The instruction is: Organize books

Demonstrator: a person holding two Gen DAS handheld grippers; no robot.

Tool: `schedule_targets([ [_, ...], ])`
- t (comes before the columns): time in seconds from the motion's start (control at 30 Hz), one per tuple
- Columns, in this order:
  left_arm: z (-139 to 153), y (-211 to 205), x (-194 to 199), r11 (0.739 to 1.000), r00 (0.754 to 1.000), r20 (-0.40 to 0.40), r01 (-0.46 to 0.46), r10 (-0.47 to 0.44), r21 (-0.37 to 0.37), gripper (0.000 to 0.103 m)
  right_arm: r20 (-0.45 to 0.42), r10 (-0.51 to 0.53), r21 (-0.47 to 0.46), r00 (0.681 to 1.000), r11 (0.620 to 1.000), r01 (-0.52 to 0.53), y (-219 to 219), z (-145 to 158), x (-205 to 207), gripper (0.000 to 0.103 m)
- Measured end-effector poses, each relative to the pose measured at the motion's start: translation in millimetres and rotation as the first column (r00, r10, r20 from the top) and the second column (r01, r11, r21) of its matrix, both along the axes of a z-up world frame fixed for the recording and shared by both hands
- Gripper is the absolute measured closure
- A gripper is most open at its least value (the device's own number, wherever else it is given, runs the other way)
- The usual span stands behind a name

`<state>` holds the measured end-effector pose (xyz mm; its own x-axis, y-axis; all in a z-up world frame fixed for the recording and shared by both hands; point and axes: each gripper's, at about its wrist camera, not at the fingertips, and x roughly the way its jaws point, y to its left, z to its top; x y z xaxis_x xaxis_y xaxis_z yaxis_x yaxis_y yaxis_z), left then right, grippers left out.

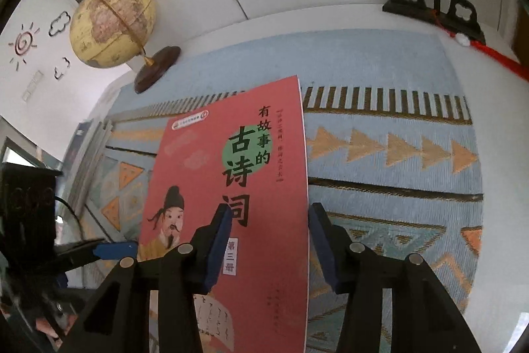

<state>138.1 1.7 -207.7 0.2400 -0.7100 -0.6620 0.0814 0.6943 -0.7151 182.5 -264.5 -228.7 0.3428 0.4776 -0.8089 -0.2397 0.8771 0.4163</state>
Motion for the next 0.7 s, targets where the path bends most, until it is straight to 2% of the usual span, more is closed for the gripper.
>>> schedule_targets([
  [0.07,2,15,-10,0.999,1.000,-0.001,-0.028,0.028,-0.047,0.001,-0.052,-0.006,0.125,0.999,0.992,0.012,-8,-5,0,0.054],
  [0.1,4,27,-18,0.993,0.999,0.001,-0.054,0.054,-0.109,0.001,-0.083,-0.003,0.198,0.997,0.980,0.019,-13,-9,-1,0.054],
  [0.17,11,40,-26,0.970,0.996,0.005,-0.090,0.093,-0.226,0.001,-0.122,0.006,0.285,0.993,0.958,0.029,-18,-18,-4,0.054],
  [0.2,17,44,-31,0.959,0.993,0.020,-0.104,0.114,-0.262,0.001,-0.127,0.004,0.322,0.992,0.946,0.037,-20,-21,-7,0.054],
  [0.23,22,44,-33,0.961,0.992,0.040,-0.106,0.120,-0.254,0.001,-0.141,0.011,0.350,0.990,0.936,0.040,-19,-25,-7,0.054],
  [0.3,27,37,-30,0.979,0.990,0.082,-0.100,0.116,-0.180,0.001,-0.146,0.014,0.361,0.989,0.932,0.040,-17,-26,-7,0.053],
  [0.33,22,35,-26,0.980,0.989,0.076,-0.111,0.125,-0.162,0.001,-0.138,0.020,0.355,0.990,0.934,0.031,-14,-24,-7,0.050],
  [0.37,17,34,-21,0.976,0.991,0.054,-0.114,0.126,-0.184,0.001,-0.131,0.025,0.348,0.991,0.937,0.023,-13,-23,-7,0.049],
  [0.43,-8,28,-8,0.940,0.990,-0.047,-0.143,0.135,-0.311,0.001,-0.140,0.057,0.355,0.989,0.935,-0.003,-8,-24,-7,0.049],
  [0.47,-12,27,-6,0.940,0.988,-0.058,-0.156,0.145,-0.302,0.001,-0.157,0.083,0.379,0.984,0.925,-0.017,-4,-26,-6,0.049],
  [0.5,-14,22,-3,0.952,0.987,-0.043,-0.161,0.156,-0.261,0.001,-0.185,0.113,0.407,0.976,0.913,-0.029,1,-28,-8,0.049],
  [0.57,-9,15,-3,0.957,0.987,0.000,-0.153,0.158,-0.248,0.001,-0.165,0.118,0.382,0.979,0.923,-0.046,12,-25,-12,0.049],
  [0.67,-10,18,-5,0.937,0.987,-0.023,-0.157,0.158,-0.314,0.001,-0.187,0.094,0.399,0.978,0.917,-0.012,10,-27,-13,0.049],
  [0.7,-9,23,-8,0.914,0.985,-0.034,-0.167,0.167,-0.370,0.001,-0.199,0.088,0.409,0.976,0.912,0.002,8,-28,-12,0.049],
])
